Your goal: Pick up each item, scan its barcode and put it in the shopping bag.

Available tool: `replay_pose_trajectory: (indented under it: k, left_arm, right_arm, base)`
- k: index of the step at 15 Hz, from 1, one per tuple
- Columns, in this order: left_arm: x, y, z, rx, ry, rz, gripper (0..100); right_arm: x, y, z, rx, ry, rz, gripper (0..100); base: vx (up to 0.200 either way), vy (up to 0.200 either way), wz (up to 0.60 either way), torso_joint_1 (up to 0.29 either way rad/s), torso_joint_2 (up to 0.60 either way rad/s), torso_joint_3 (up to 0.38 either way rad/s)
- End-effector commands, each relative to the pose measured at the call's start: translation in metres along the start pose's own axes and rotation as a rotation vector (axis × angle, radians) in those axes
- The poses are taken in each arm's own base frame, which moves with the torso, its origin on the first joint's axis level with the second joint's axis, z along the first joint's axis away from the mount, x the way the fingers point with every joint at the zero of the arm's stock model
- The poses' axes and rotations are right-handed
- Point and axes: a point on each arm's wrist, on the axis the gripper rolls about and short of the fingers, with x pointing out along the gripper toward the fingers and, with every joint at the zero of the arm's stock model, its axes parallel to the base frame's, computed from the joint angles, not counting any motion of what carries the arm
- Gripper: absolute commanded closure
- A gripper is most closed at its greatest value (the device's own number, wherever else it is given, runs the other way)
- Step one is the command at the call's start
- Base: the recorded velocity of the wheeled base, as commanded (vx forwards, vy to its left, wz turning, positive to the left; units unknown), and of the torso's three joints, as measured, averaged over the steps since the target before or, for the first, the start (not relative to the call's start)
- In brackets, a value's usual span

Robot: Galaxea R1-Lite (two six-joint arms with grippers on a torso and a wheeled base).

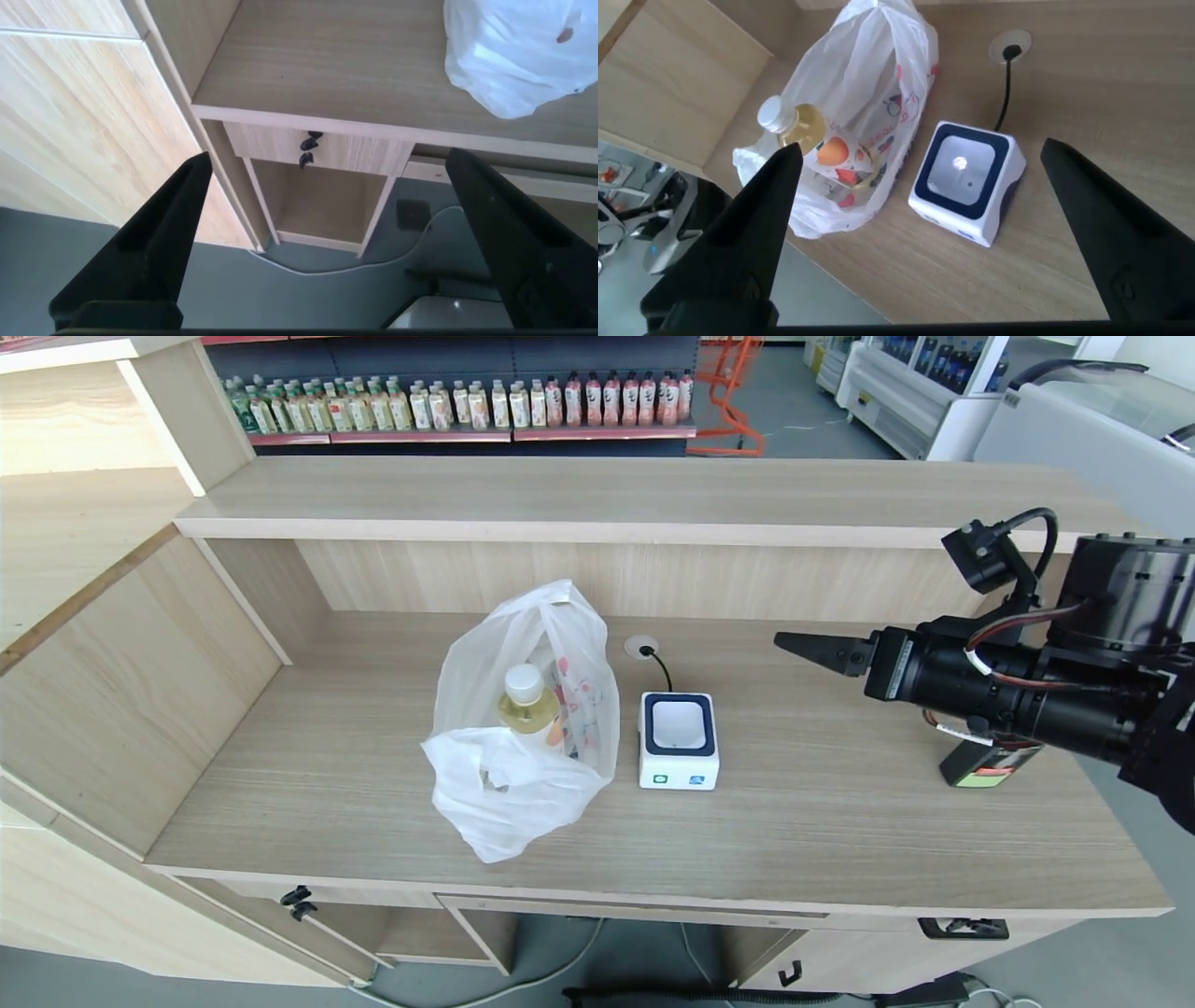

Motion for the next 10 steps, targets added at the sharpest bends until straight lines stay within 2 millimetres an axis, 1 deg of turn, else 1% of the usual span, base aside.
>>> replay_pose_trajectory:
  k: [1,5,6,9,10]
  left_arm:
    - [0.000,0.000,0.000,0.000,0.001,0.000,0]
    - [0.000,0.000,0.000,0.001,-0.002,0.001,0]
    - [0.000,0.000,0.000,0.001,-0.002,0.001,0]
    - [0.000,0.000,0.000,-0.001,-0.004,0.002,0]
    - [0.000,0.000,0.000,-0.004,-0.004,0.002,0]
  right_arm:
    - [-0.001,-0.001,-0.004,0.005,0.012,-0.011,0]
    - [-0.003,-0.003,-0.010,0.004,0.027,-0.040,0]
    - [-0.003,-0.008,-0.014,-0.022,0.038,-0.064,0]
    - [-0.005,-0.013,-0.020,-0.047,0.053,-0.127,0]
    - [-0.007,-0.015,-0.020,-0.049,0.052,-0.139,0]
  base:
    - [0.000,-0.200,0.00,0.002,0.00,0.002]
    - [0.000,-0.200,0.00,0.002,0.00,0.002]
    - [0.000,-0.200,0.00,0.002,0.00,-0.002]
    - [0.000,-0.200,0.00,0.001,0.00,0.001]
    - [0.000,0.000,0.00,0.000,0.00,0.000]
